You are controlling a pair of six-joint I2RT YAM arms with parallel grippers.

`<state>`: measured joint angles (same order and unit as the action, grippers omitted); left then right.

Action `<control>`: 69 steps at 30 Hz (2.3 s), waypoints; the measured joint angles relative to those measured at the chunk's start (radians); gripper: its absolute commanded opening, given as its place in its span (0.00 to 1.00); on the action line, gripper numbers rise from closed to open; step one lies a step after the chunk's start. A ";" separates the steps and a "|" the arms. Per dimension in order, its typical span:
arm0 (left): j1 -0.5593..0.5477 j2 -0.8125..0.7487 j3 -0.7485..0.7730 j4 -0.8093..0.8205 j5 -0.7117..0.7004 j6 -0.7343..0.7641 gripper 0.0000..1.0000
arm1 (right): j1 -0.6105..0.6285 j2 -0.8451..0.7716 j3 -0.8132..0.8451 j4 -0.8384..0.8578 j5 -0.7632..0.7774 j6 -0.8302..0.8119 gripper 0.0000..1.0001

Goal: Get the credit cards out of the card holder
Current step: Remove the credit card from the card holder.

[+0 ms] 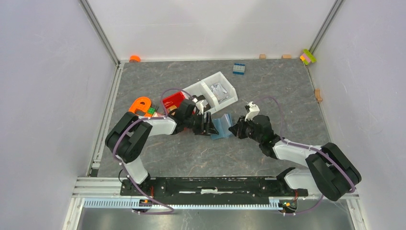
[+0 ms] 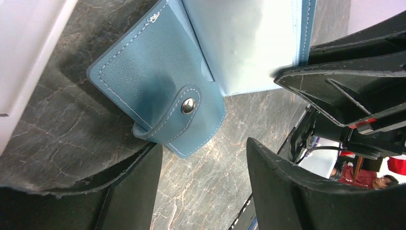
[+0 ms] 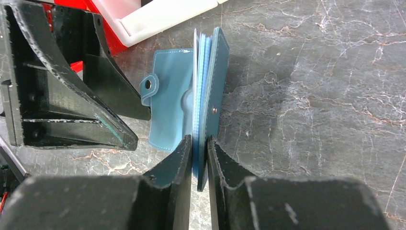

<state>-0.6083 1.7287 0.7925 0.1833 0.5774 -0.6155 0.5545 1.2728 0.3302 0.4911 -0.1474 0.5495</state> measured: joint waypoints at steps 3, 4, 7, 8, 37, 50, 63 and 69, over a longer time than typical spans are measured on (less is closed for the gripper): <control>0.000 0.013 0.010 -0.018 -0.001 0.000 0.70 | 0.002 0.011 0.011 -0.001 0.000 -0.002 0.22; 0.000 0.012 0.010 -0.027 -0.002 0.000 0.70 | 0.002 0.013 0.013 -0.002 0.001 -0.003 0.22; 0.000 -0.001 0.010 -0.047 -0.015 0.006 0.71 | 0.002 0.014 0.015 -0.008 0.009 -0.006 0.22; -0.001 -0.018 0.009 -0.060 -0.028 0.007 0.71 | 0.003 0.014 0.015 -0.011 0.014 -0.006 0.22; 0.057 -0.664 -0.306 0.098 -0.240 0.005 1.00 | 0.002 -0.369 -0.191 0.138 0.075 0.037 0.00; 0.057 -0.711 -0.451 0.455 -0.196 -0.053 1.00 | 0.001 -0.438 -0.230 0.193 0.075 0.039 0.00; 0.058 -0.731 -0.475 0.551 -0.162 -0.129 1.00 | 0.001 -0.509 -0.235 0.211 0.063 0.035 0.00; 0.064 -0.991 -0.575 0.505 -0.346 -0.162 1.00 | 0.001 -0.518 -0.241 0.212 0.061 0.036 0.00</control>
<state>-0.5446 0.7376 0.2180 0.6884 0.2314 -0.7776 0.5552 0.7544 0.0887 0.7036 -0.0860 0.5854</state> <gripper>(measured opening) 0.996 0.154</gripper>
